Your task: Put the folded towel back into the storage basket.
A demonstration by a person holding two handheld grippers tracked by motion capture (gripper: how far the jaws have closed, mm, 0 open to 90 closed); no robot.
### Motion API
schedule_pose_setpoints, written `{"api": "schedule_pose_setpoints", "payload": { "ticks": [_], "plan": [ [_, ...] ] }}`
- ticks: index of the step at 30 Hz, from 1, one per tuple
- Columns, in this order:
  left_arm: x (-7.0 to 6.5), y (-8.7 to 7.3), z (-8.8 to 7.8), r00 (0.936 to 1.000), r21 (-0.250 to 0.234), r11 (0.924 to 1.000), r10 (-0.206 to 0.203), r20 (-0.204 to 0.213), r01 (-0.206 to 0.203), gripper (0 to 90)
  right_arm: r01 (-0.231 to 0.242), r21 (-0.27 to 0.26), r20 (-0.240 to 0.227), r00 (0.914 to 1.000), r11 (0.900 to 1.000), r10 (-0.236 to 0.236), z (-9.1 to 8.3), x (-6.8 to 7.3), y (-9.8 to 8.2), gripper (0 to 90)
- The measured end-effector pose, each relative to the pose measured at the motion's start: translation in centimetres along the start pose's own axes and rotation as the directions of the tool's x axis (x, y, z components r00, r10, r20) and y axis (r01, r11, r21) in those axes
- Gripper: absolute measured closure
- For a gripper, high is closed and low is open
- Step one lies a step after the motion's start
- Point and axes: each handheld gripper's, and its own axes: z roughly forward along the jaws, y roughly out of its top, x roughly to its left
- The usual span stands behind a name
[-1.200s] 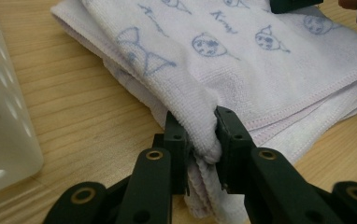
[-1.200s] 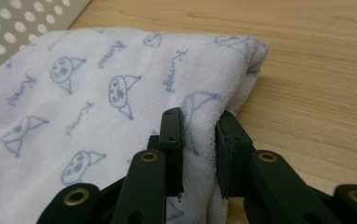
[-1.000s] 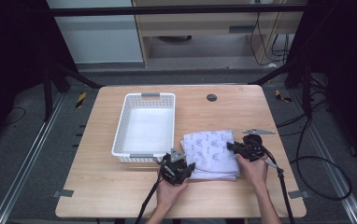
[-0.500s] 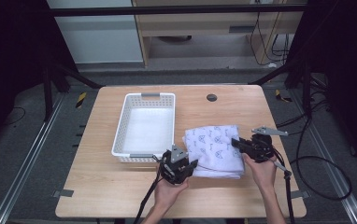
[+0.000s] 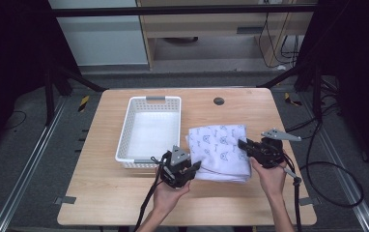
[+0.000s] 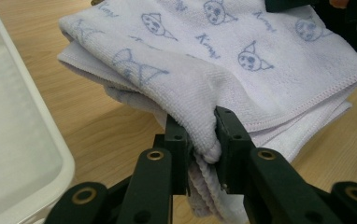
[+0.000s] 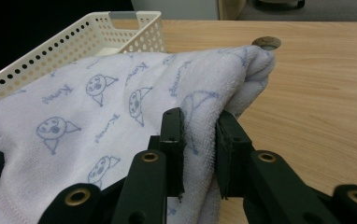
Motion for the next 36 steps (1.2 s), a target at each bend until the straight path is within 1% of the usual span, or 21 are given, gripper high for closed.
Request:
{"api": "schedule_pose_setpoints", "payload": {
  "ticks": [3,8,10,18,20,21,27,28,33,36],
  "plan": [
    [0.2,0.1,-0.3,1.0,0.002,1.0,-0.001,0.004,0.001,76.1,0.008,-0.007,0.0,1.0,1.0,-0.008,-0.1,0.3,0.1,75.2],
    [0.3,0.6,-0.8,0.9997,0.011,0.9996,0.025,-0.003,-0.025,76.1,0.021,-0.016,0.01,0.9997,1.0,-0.021,-0.2,1.0,0.4,75.2],
    [0.3,0.8,-1.1,0.9994,0.009,0.9993,0.035,-0.008,-0.035,76.1,0.024,-0.022,0.015,0.9996,0.999,-0.024,-0.3,1.2,0.6,75.2],
    [0.5,1.3,-1.9,0.9987,-0.002,0.9987,0.05,-0.014,-0.05,76.1,0.044,-0.059,0.023,0.9988,0.997,-0.042,-0.8,2.2,1.2,75.2],
    [0.6,1.4,-2.1,0.9986,-0.008,0.9987,0.05,-0.017,-0.05,76.1,0.049,-0.06,0.025,0.9986,0.997,-0.048,-0.7,2.5,1.3,75.2],
    [0.7,1.4,-2.3,0.9982,-0.003,0.9984,0.057,-0.018,-0.057,76.1,0.057,-0.059,0.027,0.9981,0.997,-0.056,-0.7,2.7,1.4,75.2],
    [1.4,1.5,-3.2,0.9981,-0.014,0.9984,0.055,-0.028,-0.055,76.1,0.071,-0.056,0.029,0.9972,0.996,-0.07,-0.2,3.8,2.0,75.1],
    [1.6,1.5,-3.5,0.9984,-0.021,0.9985,0.049,-0.029,-0.05,76.1,0.07,-0.058,0.027,0.9973,0.996,-0.069,-0.1,4.0,2.1,75.0],
    [2.5,1.3,-4.2,0.9987,-0.034,0.9987,0.036,-0.035,-0.037,76.1,0.083,-0.056,0.022,0.9964,0.995,-0.082,0.8,5.3,2.7,75.1],
    [3.2,1.2,-4.6,0.9984,-0.033,0.9988,0.035,-0.043,-0.037,76.1,0.089,-0.05,0.018,0.9959,0.995,-0.088,1.6,5.9,3.0,75.0]
  ]
}}
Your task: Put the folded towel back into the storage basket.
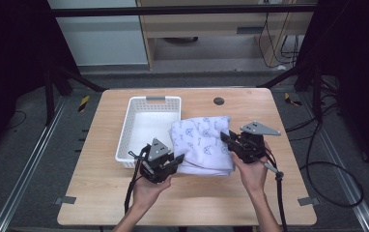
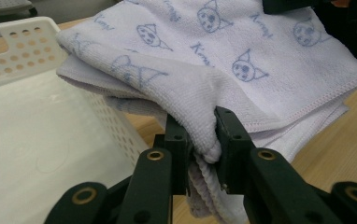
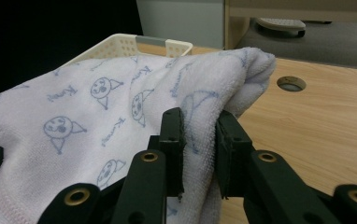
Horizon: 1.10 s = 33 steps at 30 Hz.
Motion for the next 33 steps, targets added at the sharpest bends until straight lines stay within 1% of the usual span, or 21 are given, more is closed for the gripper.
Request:
{"api": "schedule_pose_setpoints", "payload": {
  "ticks": [2,9,11,16,17,18,23,27,29,33],
  "plan": [
    [0.5,-0.1,-0.2,1.0,-0.004,1.0,-0.003,-0.006,0.003,76.1,-0.001,0.001,-0.005,1.0,1.0,0.001,0.4,0.3,0.2,75.0],
    [2.1,-0.7,-1.3,0.9996,-0.021,0.9995,-0.023,-0.015,0.023,76.1,0.026,0.009,-0.016,0.9995,1.0,-0.026,1.9,1.9,1.2,75.0],
    [2.5,-0.7,-1.6,0.9995,-0.024,0.9994,-0.023,-0.022,0.023,76.1,0.032,0.009,-0.019,0.9993,0.999,-0.032,2.2,2.3,1.4,75.0],
    [3.6,-0.7,-2.4,0.9986,-0.045,0.9981,-0.044,-0.028,0.043,76.1,0.041,0.006,-0.022,0.9989,0.999,-0.041,3.0,3.2,2.4,75.1],
    [3.8,-0.7,-2.6,0.9986,-0.046,0.9981,-0.043,-0.032,0.041,76.1,0.045,0.005,-0.021,0.9988,0.999,-0.044,3.2,3.4,2.6,75.1],
    [4.0,-0.6,-2.8,0.9981,-0.058,0.9972,-0.051,-0.036,0.048,76.1,0.047,0.003,-0.022,0.9987,0.999,-0.047,3.3,3.6,2.7,75.0],
    [5.1,-0.5,-3.3,0.9966,-0.07,0.9959,-0.06,-0.056,0.056,76.1,0.052,-0.003,-0.028,0.9983,0.999,-0.052,4.4,4.5,3.7,75.0],
    [6.0,-0.4,-3.7,0.9947,-0.085,0.9934,-0.082,-0.062,0.077,76.1,0.05,-0.011,-0.029,0.9983,0.999,-0.051,5.3,5.1,4.5,75.0],
    [6.4,-0.3,-4.0,0.994,-0.091,0.9924,-0.088,-0.065,0.082,76.1,0.059,-0.011,-0.031,0.9978,0.998,-0.059,5.8,5.4,4.9,75.0],
    [7.5,-0.1,-4.6,0.9919,-0.108,0.9895,-0.105,-0.072,0.097,76.1,0.06,-0.016,-0.035,0.9975,0.998,-0.061,6.6,6.1,5.7,75.0]
  ]
}}
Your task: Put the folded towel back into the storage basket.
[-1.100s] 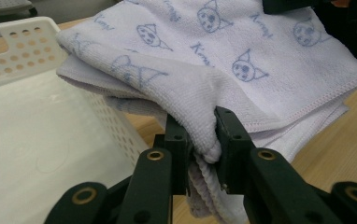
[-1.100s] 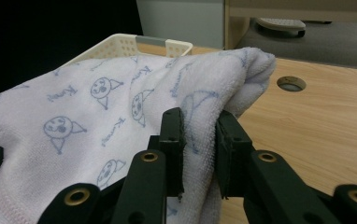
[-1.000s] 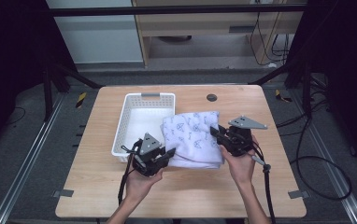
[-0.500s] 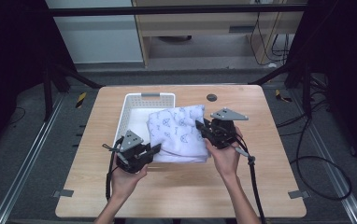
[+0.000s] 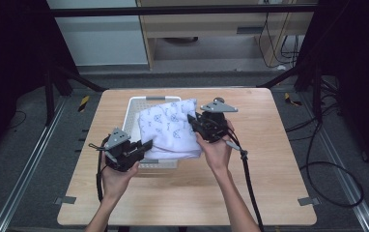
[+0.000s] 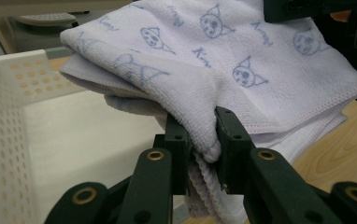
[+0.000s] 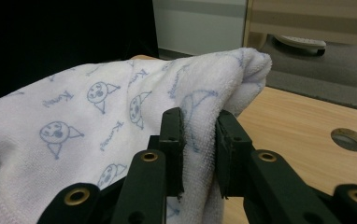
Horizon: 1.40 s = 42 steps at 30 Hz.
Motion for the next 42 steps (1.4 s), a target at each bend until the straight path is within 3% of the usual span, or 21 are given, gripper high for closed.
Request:
{"api": "schedule_pose_setpoints", "payload": {
  "ticks": [9,19,42],
  "plan": [
    [2.1,0.3,-0.5,0.999,-0.001,0.9999,-0.017,-0.041,0.017,76.1,0.017,-0.008,-0.006,0.9998,1.0,-0.017,2.4,1.5,1.4,75.0],
    [4.8,-0.2,-0.5,0.9955,0.02,0.9981,-0.057,-0.076,0.059,76.1,0.016,-0.002,-0.016,0.9997,1.0,-0.016,5.1,2.7,1.5,75.1],
    [7.9,-1.6,0.8,0.987,0.068,0.9933,-0.084,-0.137,0.094,76.1,0.023,0.024,-0.016,0.9996,0.999,-0.023,9.2,4.0,0.1,75.2]
  ]
}}
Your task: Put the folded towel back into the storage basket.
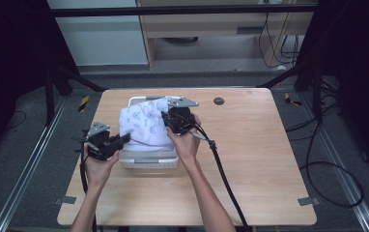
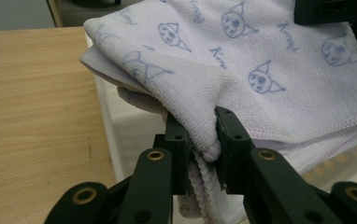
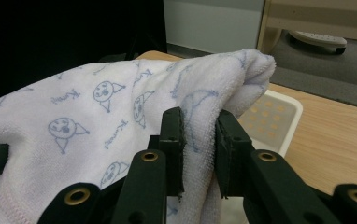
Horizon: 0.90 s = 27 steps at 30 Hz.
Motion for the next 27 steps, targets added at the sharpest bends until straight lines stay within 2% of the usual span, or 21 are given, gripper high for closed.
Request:
{"api": "schedule_pose_setpoints", "payload": {
  "ticks": [4,10,15,27],
  "plan": [
    [0.4,-0.3,0.4,0.9999,0.014,0.9999,-0.009,-0.006,0.009,76.1,0.001,0.011,0.001,1.0,1.0,-0.001,0.6,0.1,-0.3,75.1],
    [0.4,-0.6,1.0,0.9998,0.036,0.9993,0.003,-0.018,-0.002,76.2,0.005,0.025,0.006,1.0,1.0,-0.005,1.3,0.1,-0.8,75.2],
    [0.5,-0.9,1.5,0.9998,0.052,0.9986,0.004,-0.02,-0.003,76.1,-0.018,0.036,0.005,0.9998,0.999,0.017,1.7,-0.2,-1.4,75.2],
    [0.4,-1.3,2.3,0.9994,0.083,0.9964,0.019,-0.029,-0.017,76.1,0.002,0.076,0.018,0.9998,0.997,-0.003,2.3,-0.2,-2.1,75.0]
  ]
}}
